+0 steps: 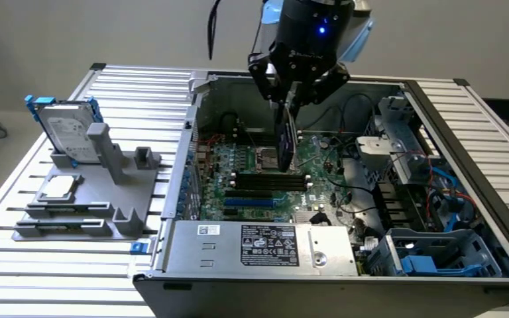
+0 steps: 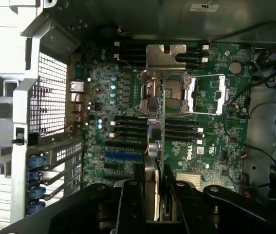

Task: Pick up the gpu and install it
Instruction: 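Pick up the gpu and move the gpu toward the slot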

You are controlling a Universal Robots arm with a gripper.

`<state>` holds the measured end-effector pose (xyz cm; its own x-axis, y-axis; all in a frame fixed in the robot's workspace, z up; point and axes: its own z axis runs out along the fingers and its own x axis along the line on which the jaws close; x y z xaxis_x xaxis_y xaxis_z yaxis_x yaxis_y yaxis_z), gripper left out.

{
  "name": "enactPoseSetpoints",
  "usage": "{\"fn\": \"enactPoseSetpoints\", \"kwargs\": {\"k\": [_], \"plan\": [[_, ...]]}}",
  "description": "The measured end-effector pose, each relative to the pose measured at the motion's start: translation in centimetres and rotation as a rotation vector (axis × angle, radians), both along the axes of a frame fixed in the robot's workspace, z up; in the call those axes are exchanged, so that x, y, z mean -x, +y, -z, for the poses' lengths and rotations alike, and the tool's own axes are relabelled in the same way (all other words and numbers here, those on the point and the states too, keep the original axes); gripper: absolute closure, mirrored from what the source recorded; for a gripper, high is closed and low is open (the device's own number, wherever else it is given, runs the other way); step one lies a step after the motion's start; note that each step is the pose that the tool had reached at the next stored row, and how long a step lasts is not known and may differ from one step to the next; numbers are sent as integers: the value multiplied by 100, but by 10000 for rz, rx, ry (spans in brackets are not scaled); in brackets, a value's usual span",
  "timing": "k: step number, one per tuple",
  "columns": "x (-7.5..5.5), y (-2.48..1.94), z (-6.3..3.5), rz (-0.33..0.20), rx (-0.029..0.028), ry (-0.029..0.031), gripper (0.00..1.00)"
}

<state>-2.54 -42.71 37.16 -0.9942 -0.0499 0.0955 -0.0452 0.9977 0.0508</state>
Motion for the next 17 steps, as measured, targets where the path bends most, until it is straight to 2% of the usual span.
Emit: {"fn": "enactPoseSetpoints", "kwargs": {"k": [10, 17], "plan": [[-106, 0, 183, 26, 0, 0, 73], [-108, 0, 191, 26, 2, 4, 73]]}}
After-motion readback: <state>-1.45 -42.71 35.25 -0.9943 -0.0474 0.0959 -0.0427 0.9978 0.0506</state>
